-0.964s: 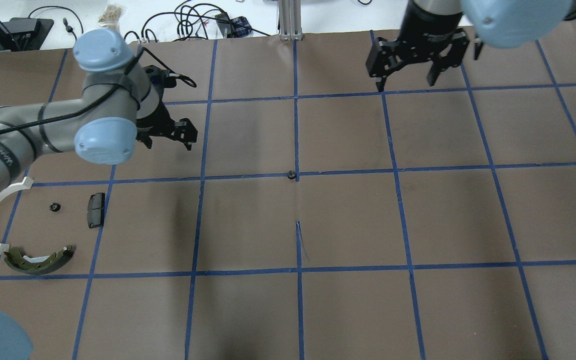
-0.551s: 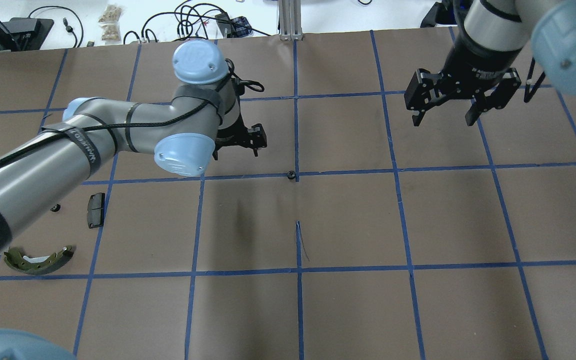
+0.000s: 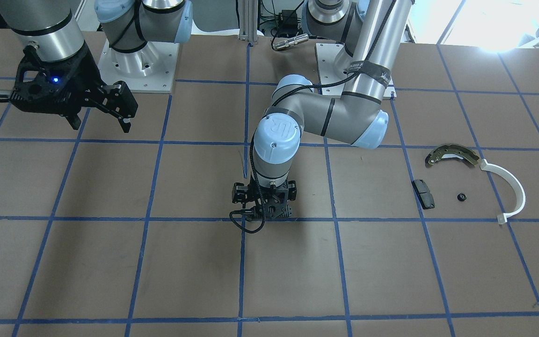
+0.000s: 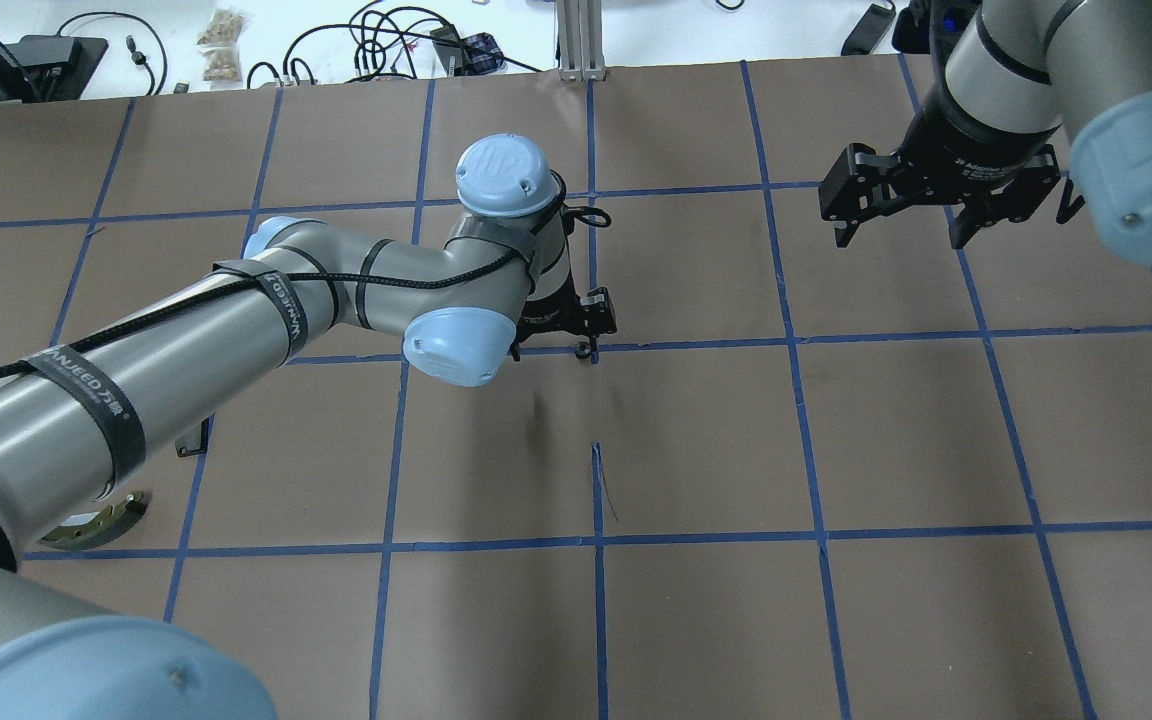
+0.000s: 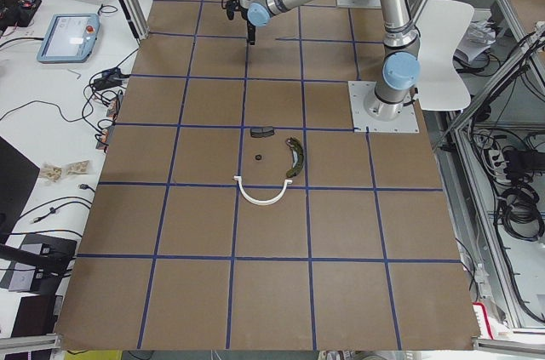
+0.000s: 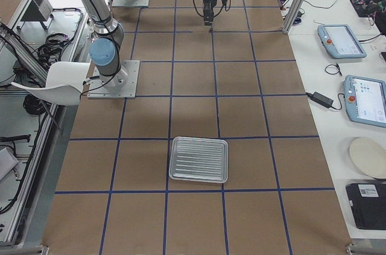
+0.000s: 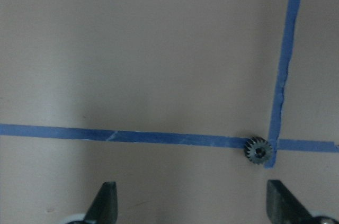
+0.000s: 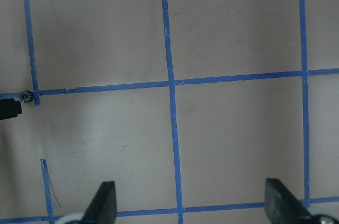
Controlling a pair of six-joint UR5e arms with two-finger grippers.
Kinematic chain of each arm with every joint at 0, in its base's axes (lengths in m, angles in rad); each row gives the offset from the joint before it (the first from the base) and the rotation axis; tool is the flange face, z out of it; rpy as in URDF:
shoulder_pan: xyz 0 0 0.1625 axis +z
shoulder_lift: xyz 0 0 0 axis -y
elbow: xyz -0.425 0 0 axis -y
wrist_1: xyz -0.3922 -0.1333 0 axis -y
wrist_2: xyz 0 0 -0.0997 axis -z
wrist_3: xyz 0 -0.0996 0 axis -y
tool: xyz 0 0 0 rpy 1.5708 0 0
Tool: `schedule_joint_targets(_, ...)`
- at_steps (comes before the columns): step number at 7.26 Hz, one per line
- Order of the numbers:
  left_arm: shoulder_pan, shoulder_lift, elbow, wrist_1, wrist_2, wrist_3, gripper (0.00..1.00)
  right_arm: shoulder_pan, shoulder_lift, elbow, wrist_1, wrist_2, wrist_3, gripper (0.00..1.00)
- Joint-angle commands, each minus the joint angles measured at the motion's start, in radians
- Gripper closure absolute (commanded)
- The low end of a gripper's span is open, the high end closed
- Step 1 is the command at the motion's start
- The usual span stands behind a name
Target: Place bearing gear from tray to pile
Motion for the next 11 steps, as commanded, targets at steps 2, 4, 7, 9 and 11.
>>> schedule_joint_targets(2,-0.029,-0.065,0.001,0.118,-0.011,-0.002,0.0,0.001,0.005,-0.017,0.024,0.005,-0.007,0.0)
schedule_joint_targets(4,-0.031,-0.077,0.032,0.112,0.0,0.001,0.03,0.001,-0.001,-0.009,0.022,0.007,-0.012,0.0)
schedule_joint_targets(7,-0.035,-0.079,0.035,0.104,0.001,-0.002,0.48,0.002,-0.004,-0.02,0.024,0.01,-0.01,0.0)
schedule_joint_targets(9,-0.035,-0.08,0.035,0.098,0.003,-0.001,0.94,0.002,-0.015,-0.04,0.116,0.007,0.003,0.0)
schedule_joint_targets(11,-0.034,-0.051,0.038,0.09,0.004,0.007,1.0,0.002,-0.011,-0.042,0.125,0.003,-0.004,0.0)
